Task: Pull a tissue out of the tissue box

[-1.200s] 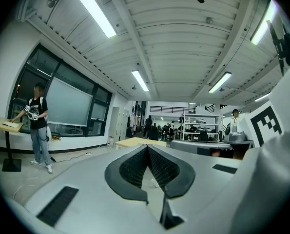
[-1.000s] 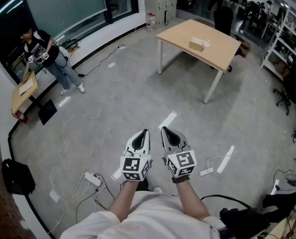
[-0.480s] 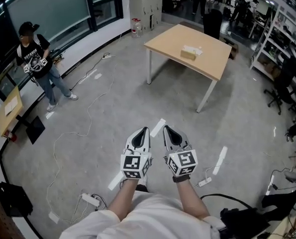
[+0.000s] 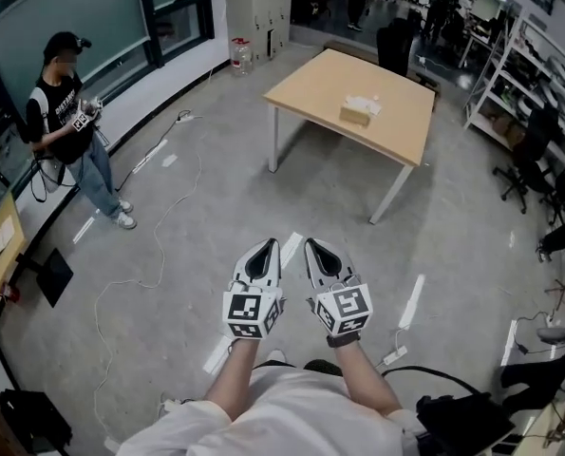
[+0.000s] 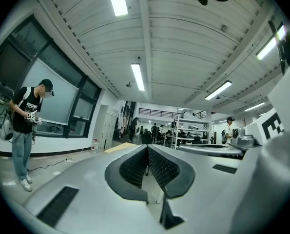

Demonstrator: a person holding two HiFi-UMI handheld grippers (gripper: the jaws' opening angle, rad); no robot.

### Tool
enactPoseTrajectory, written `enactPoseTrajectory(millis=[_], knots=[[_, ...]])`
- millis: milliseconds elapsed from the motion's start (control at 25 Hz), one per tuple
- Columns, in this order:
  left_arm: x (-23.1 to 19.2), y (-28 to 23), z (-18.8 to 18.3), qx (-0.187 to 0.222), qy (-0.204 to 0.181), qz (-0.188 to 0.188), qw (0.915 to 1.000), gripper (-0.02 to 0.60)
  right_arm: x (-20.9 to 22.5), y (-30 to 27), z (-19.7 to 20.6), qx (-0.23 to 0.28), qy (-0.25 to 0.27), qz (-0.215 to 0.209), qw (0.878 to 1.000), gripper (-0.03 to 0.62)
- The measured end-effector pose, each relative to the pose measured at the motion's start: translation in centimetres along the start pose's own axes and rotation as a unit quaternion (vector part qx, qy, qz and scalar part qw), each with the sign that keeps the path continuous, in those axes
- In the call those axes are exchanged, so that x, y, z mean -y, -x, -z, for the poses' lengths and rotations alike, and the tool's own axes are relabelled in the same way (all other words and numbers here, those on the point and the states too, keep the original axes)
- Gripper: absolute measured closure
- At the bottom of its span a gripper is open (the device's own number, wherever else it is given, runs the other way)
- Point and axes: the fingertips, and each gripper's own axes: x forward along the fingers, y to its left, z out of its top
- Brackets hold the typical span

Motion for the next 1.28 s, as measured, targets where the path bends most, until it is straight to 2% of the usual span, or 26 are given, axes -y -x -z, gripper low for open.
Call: enactPoseTrajectory(millis=[280,480,680,920,1040,1160,1280], knots=[[-0.5,-7.4,3.1,-0.042,0.038,0.047,0.9973,0.591,6.8,-2.8,2.4,-0.038,-0.020,0.060,0.997,0.592],[-0.2,-14.5,4.2,-0.049,0.038,0.073,0.9954,0.591,13.3,-6.0,3.5,-0.032,-0.032,0.089,0.995,0.593],[0.9,-23.1,4.1,-0.046,0.016,0.090,0.9948,0.591,21.8,-10.9,3.7,-0.015,-0.050,0.097,0.994,0.593],[0.7,-32.9,1.9,-0.032,-0.007,0.088,0.9956,0.591,29.0,-17.2,-0.3,0.027,-0.033,0.075,0.996,0.592],[1.6,-37.3,1.5,-0.023,-0.007,0.092,0.9955,0.591,33.2,-18.9,-0.6,0.037,-0.043,0.084,0.995,0.594],[2.2,-39.8,2.7,-0.038,-0.002,0.088,0.9954,0.591,36.0,-20.5,-0.2,0.036,-0.068,0.086,0.993,0.593],[1.4,-41.7,4.2,-0.060,0.008,0.069,0.9958,0.591,37.1,-21.4,0.2,0.031,-0.068,0.079,0.994,0.593]])
